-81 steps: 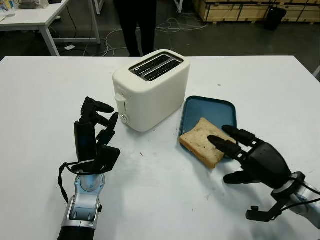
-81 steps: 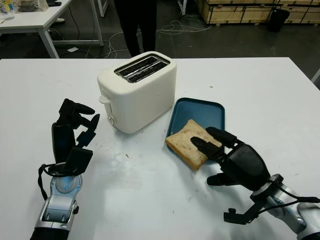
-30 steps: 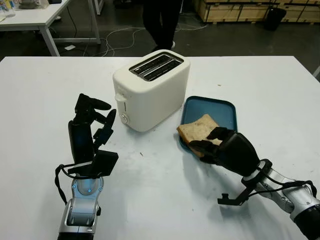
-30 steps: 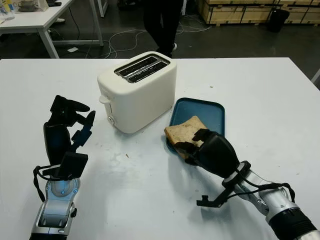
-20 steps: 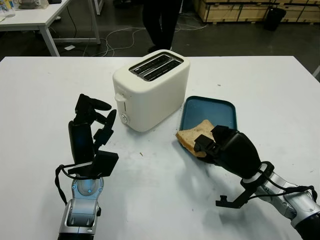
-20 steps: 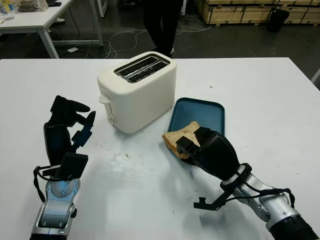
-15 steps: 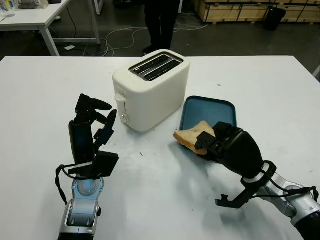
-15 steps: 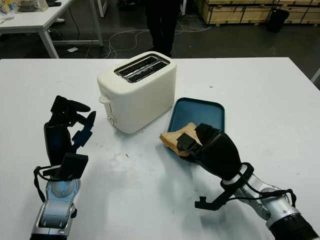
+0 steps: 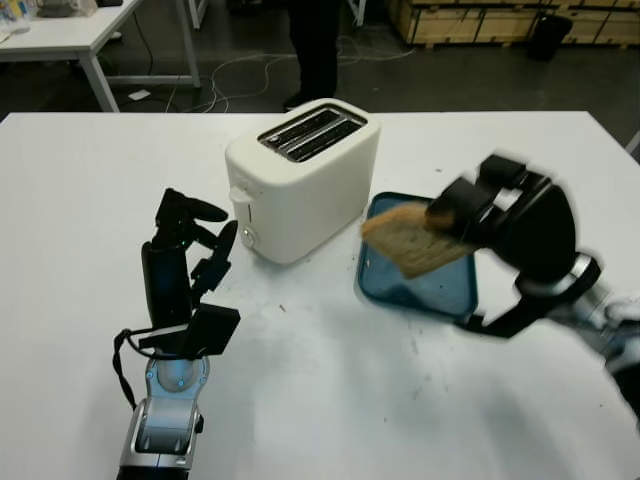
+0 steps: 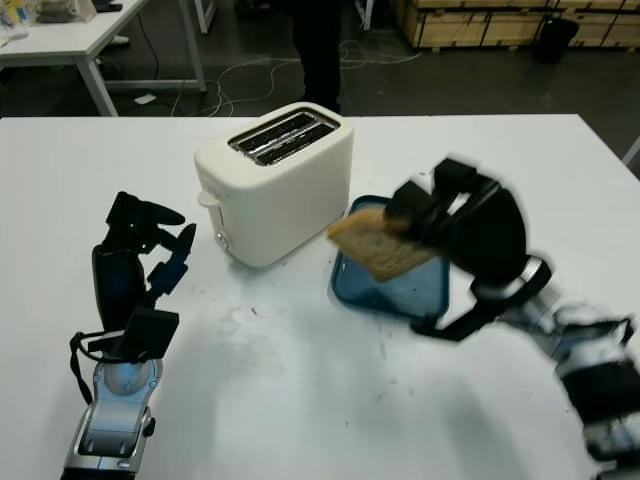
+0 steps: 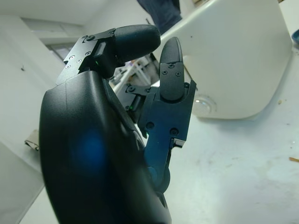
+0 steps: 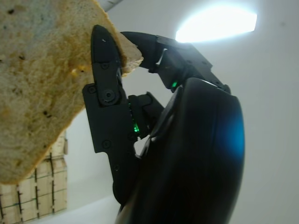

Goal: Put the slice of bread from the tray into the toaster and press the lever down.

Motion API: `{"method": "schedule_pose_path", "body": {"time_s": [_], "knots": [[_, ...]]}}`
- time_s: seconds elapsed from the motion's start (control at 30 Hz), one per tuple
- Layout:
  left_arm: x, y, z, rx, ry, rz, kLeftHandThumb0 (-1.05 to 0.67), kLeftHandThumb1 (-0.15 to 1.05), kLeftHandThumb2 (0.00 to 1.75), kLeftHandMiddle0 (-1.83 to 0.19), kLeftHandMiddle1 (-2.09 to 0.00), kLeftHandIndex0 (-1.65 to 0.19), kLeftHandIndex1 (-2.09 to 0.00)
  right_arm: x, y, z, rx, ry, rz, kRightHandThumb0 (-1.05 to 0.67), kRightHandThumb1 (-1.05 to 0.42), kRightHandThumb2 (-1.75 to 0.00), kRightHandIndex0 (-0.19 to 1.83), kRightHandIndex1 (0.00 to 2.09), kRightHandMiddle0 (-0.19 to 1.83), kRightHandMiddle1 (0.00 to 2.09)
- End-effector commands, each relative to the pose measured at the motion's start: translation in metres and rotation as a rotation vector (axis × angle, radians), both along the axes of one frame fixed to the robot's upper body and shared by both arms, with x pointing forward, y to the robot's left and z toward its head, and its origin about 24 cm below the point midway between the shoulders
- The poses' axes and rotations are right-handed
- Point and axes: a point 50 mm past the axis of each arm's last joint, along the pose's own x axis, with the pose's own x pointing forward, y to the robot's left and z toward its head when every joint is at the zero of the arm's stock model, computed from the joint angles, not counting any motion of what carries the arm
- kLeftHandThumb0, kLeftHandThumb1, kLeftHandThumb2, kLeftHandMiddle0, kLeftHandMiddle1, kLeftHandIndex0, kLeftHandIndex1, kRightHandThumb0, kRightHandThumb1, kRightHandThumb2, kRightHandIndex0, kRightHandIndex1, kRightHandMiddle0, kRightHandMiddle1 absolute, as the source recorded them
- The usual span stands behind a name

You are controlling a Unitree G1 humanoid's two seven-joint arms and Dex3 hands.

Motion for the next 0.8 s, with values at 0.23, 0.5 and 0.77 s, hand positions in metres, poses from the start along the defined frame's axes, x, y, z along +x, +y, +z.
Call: {"method": "schedule_pose_path", "body": {"time_s": [0.23,0.5,0.77], "knots": [[-0.001,-0.001,-0.002,0.008,0.004,-0.003,-0.38,0.92,0.24,-0.67,-1.75,-0.31,-1.70,0.067,0.000,0.071,0.154,0.549,0.037,-0.17,-0.92,-0.11,0.80,1.72,0.71,1.51],[0.000,-0.003,-0.001,0.007,0.002,-0.012,-0.38,0.92,0.25,-0.68,-1.75,-0.31,-1.70,0.089,0.025,0.122,0.089,0.640,0.050,-0.27,-0.92,-0.17,0.92,1.68,0.82,1.48],[0.002,-0.005,0.001,0.009,0.001,-0.022,-0.37,0.92,0.25,-0.68,-1.75,-0.30,-1.70,0.092,0.061,0.163,-0.125,0.459,-0.051,-0.50,-0.92,-0.31,1.10,1.74,0.85,1.74]]}}
